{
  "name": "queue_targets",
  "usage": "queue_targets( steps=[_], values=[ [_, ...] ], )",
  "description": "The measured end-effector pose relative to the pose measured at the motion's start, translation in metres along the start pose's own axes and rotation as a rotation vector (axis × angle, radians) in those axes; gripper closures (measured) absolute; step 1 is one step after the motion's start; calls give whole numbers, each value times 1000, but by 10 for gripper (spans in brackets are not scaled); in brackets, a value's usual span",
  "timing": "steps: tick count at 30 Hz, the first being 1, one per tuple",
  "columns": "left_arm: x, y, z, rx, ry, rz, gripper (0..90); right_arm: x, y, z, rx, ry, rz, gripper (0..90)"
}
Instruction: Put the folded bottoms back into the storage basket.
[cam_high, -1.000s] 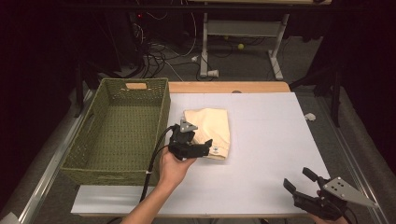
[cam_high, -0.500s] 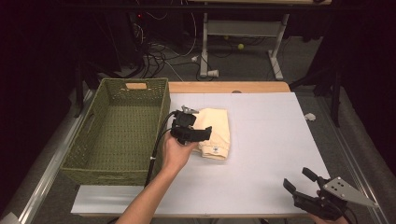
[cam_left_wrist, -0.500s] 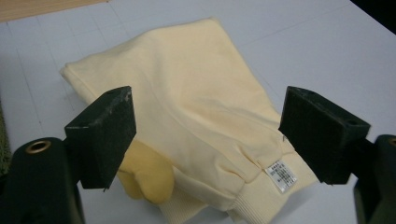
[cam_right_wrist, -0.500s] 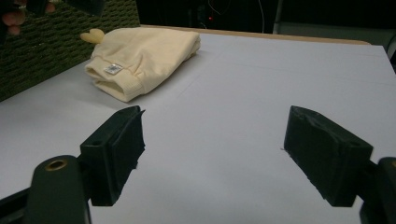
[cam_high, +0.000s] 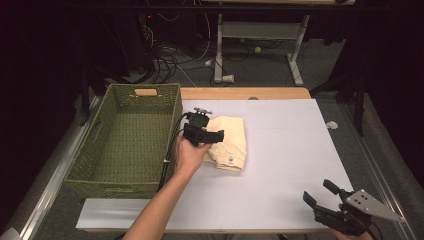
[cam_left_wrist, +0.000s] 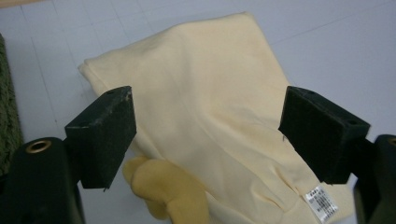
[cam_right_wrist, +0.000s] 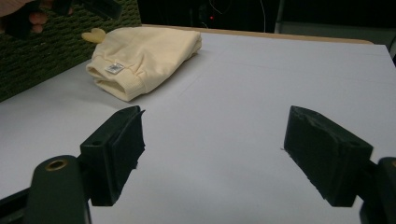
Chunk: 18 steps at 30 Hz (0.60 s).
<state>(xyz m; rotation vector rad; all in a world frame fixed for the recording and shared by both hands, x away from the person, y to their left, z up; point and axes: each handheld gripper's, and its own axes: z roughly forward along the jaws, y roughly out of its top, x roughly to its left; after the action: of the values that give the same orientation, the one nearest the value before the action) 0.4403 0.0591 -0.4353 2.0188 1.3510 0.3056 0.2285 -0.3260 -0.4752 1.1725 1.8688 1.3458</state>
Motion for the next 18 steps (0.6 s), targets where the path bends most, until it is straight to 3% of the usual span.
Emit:
queue_targets(
  steps=[8, 18],
  values=[
    [5, 5, 21, 91, -4, -24, 172, 0, 0, 1, 7, 7, -3, 209],
    [16, 6, 33, 109, -11, -94, 169, 0, 0, 1, 5, 21, 0, 209]
  ],
)
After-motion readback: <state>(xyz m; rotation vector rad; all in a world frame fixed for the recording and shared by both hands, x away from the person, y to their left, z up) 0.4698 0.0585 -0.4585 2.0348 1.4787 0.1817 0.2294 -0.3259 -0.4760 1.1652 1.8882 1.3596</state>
